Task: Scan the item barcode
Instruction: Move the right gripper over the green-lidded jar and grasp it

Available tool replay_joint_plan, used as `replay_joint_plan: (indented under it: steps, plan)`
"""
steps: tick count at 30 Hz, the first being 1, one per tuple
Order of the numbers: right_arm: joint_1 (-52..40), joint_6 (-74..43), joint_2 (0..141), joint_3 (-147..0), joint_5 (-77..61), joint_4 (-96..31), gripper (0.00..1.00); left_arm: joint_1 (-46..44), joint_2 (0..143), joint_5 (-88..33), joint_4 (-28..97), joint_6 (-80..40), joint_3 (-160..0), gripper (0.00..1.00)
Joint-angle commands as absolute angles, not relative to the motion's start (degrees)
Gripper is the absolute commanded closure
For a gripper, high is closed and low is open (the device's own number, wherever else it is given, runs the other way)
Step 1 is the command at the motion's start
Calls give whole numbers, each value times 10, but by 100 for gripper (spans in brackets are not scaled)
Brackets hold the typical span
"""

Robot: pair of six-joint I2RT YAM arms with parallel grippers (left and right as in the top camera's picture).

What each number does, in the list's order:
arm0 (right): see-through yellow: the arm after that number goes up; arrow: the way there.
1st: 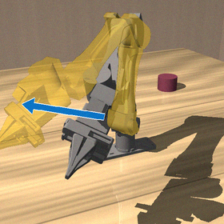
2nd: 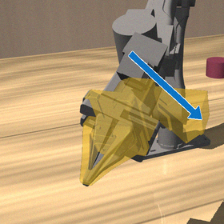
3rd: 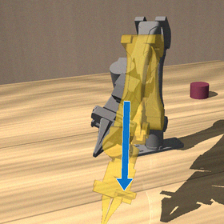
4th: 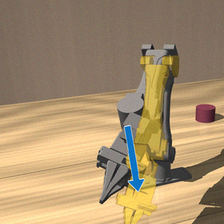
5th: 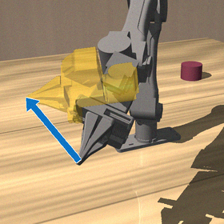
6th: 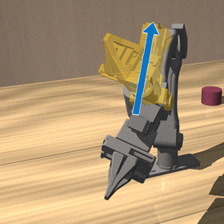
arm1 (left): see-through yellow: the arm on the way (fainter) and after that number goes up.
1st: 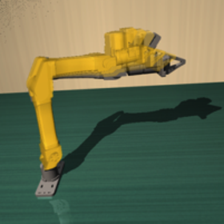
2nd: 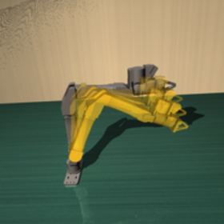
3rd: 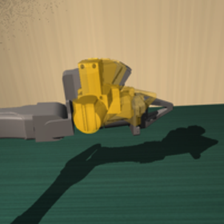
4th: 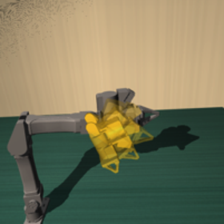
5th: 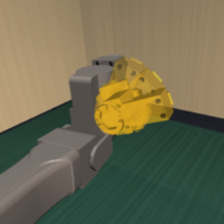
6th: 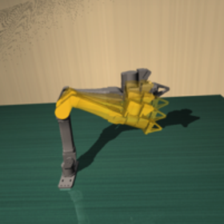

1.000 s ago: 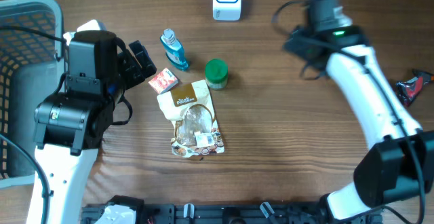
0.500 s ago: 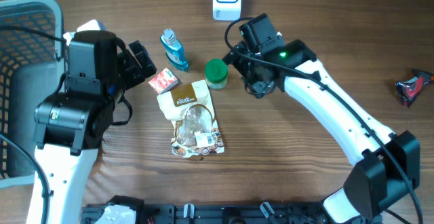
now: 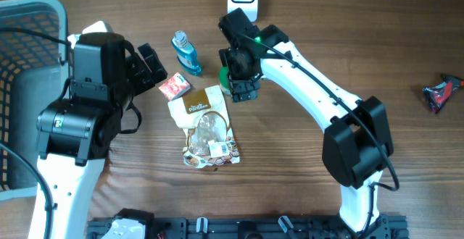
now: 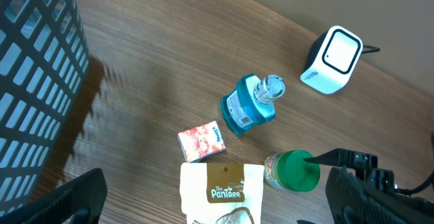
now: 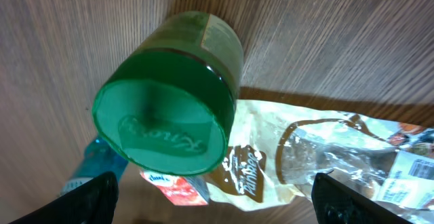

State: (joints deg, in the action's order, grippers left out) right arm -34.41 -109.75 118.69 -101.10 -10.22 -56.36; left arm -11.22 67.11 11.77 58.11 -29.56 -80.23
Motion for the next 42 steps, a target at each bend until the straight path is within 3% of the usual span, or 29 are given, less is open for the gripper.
replay_joint_plan:
  steps: [1,18,22,28,33,37,42]
  plan:
    - [-345,-1143,1198,-1028,-87,-546,8,-110,665,125,580,-287,-809,0]
    - [-335,-1186,1262,-1028,-80,-487,9,-110,665,125,580,-287,-809,0]
    - [-331,-1184,1267,-1028,-82,-502,32,-110,665,125,580,-287,-809,0]
    - [-330,-1094,1267,-1028,-73,-528,39,-110,665,125,580,-287,-809,0]
    - [-327,-878,1267,-1028,-17,-536,40,-110,665,125,580,-287,-809,0]
    - [-311,-621,1267,-1028,-8,-542,39,-110,665,125,580,-287,-809,0]
    - [-287,-306,1267,-1028,-8,-580,31,-110,665,125,580,-287,-809,0]
